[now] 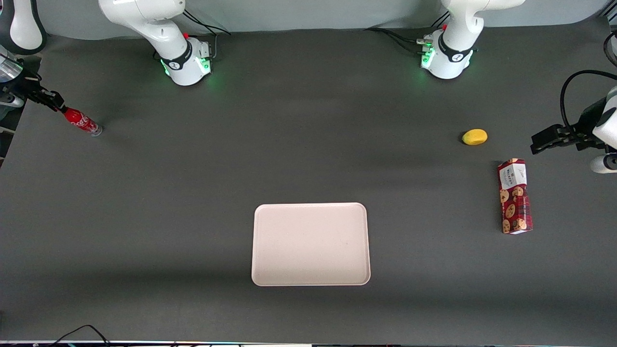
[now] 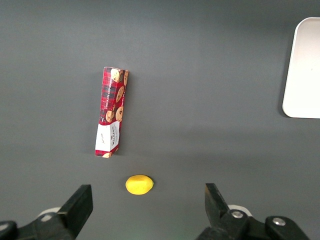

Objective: Place coke bottle on tray
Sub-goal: 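Close the right gripper on the bottle and lift it, then carry the bottle to the pink tray and lower it onto it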

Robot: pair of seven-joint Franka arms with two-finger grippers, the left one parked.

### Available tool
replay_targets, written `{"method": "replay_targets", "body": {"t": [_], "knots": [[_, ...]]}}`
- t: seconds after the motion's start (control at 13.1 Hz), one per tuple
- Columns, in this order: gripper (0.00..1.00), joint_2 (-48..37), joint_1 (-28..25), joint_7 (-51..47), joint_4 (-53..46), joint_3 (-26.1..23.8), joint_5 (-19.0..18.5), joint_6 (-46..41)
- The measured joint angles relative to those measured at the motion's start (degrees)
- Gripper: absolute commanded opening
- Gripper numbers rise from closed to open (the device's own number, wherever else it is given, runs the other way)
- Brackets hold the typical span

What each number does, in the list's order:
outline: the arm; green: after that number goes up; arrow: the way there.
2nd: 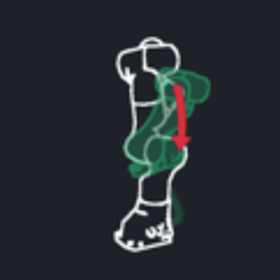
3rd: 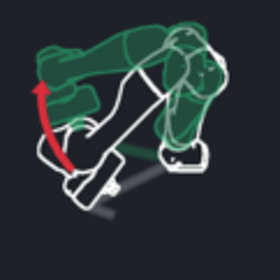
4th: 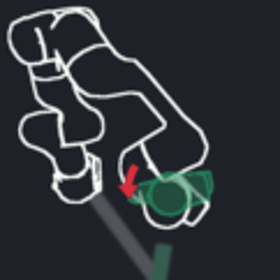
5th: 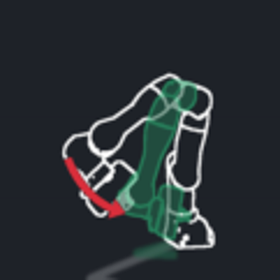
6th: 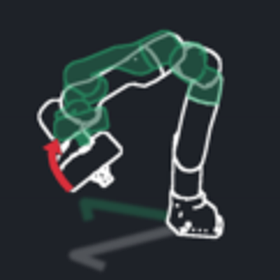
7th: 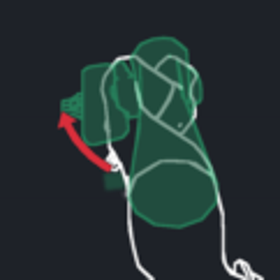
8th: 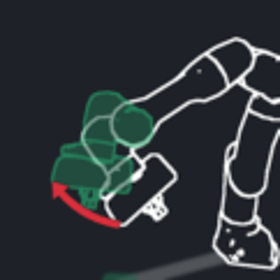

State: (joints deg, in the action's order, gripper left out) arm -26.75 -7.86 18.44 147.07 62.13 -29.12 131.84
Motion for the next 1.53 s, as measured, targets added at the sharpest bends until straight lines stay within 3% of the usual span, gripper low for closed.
{"method": "replay_targets", "body": {"t": [0.23, 0.46, 0.76, 0.99, 1.3, 1.53], "knots": [[0.00, -0.3, 0.1, -1.9, -6.0, -8.1, 1.5, -10.1], [0.00, -0.7, 0.2, -2.7, -19.1, -18.4, 6.7, -24.1], [0.00, -0.9, 0.2, -6.4, -36.3, -29.8, 8.5, -41.7], [0.00, 0.1, 0.1, -10.5, -36.9, -35.3, 14.1, -43.0], [0.00, 6.0, -0.2, -25.7, -37.9, -50.4, 23.9, -43.0], [0.00, 12.9, -0.3, -38.1, -42.6, -59.5, 28.8, -42.0]]}}
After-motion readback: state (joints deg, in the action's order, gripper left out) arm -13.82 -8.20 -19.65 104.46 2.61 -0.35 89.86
